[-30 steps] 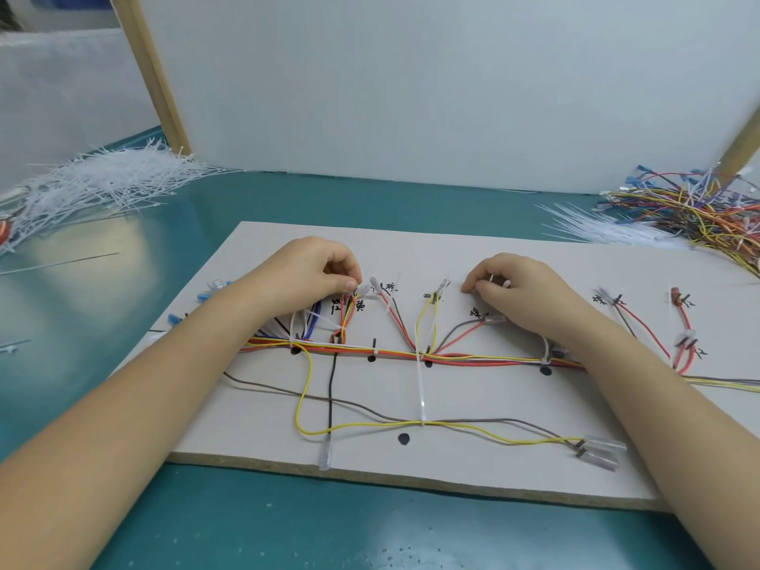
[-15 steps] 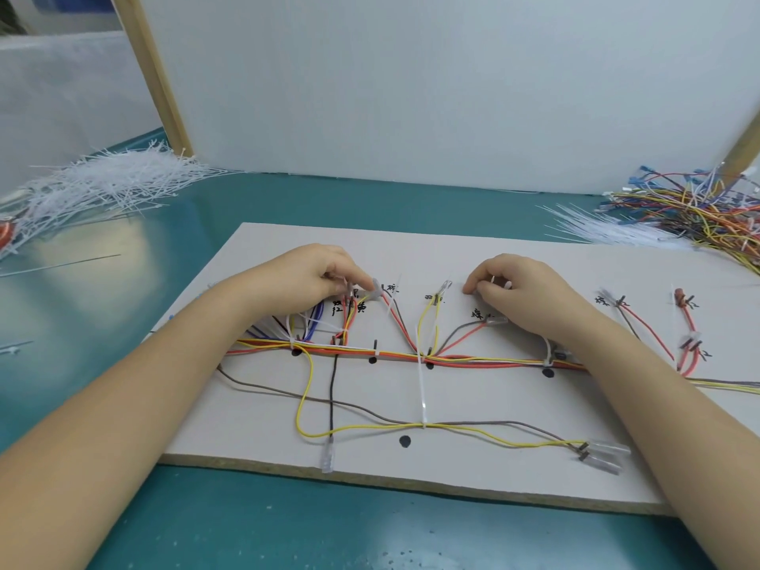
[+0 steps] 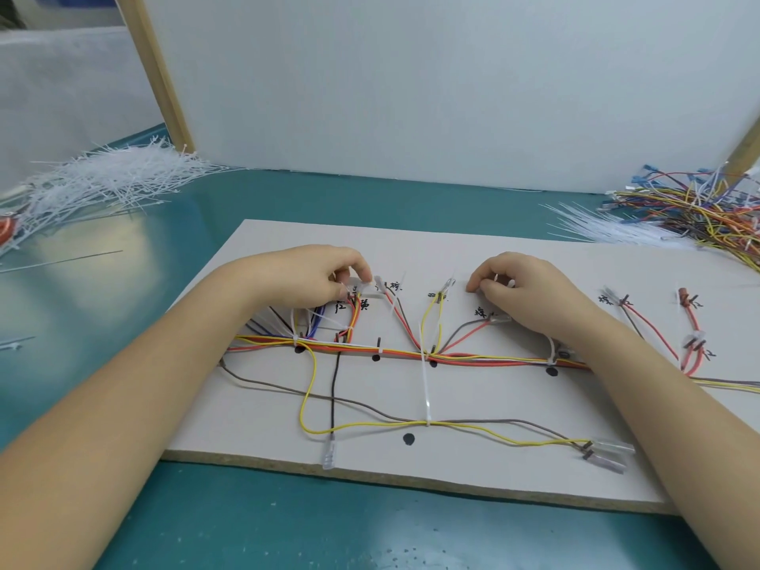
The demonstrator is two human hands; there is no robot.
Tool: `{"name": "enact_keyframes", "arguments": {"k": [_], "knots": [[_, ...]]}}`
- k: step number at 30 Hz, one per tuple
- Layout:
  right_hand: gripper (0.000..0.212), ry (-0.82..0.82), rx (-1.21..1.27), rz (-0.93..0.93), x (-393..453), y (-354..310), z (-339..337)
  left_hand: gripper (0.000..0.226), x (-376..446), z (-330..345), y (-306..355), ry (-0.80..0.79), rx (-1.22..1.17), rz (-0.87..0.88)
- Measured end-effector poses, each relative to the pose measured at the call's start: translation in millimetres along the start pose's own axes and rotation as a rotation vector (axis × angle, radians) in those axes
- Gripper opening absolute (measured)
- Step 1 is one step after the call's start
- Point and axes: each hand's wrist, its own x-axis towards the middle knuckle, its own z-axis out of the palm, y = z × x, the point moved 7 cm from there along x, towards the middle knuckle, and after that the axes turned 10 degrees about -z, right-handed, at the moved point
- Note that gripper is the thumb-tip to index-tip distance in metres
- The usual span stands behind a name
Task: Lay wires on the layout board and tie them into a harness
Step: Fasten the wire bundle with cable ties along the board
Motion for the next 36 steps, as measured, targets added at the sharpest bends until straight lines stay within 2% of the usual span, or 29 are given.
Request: {"name": "enact_keyframes", "arguments": {"k": [3,9,13,18,24,29,31,33,36], "knots": [[0.025,0.002,0.007,0.006,-1,1,0,0.023,1,0,-3,0.016,-0.041,0.008],[0.026,0.004,0.009,0.008,0,2,1,0.031,-2,-2,-1,0.047,-0.087,0.027],[0.027,0.004,0.005,0.006,1,2,1,0.046,-6,-1,11,0.197,-0.11,0.089],[0.025,0.001,0.031,0.01,0,2,1,0.024,-12,-12,24,0.38,-0.134,0.204],[0.026,0.063,0.303,0.034,-2,2,0,0.01,-3,-5,11,0.338,-0.108,0.077],[0.043,0.073,0.402,-0.119,-5,-15,-5,0.024,-4,-5,11,0.348,-0.145,0.048],[0.045,0.025,0.375,-0.188,-6,-24,-2,0.018,-5,-2,11,0.368,-0.132,0.053],[0.041,-0.048,0.218,-0.211,-4,-27,5,0.012,-7,-1,12,0.416,-0.114,0.071],[0.035,-0.075,0.109,-0.182,-2,-25,9,0.016,-13,-6,19,0.511,-0.137,0.128]]}}
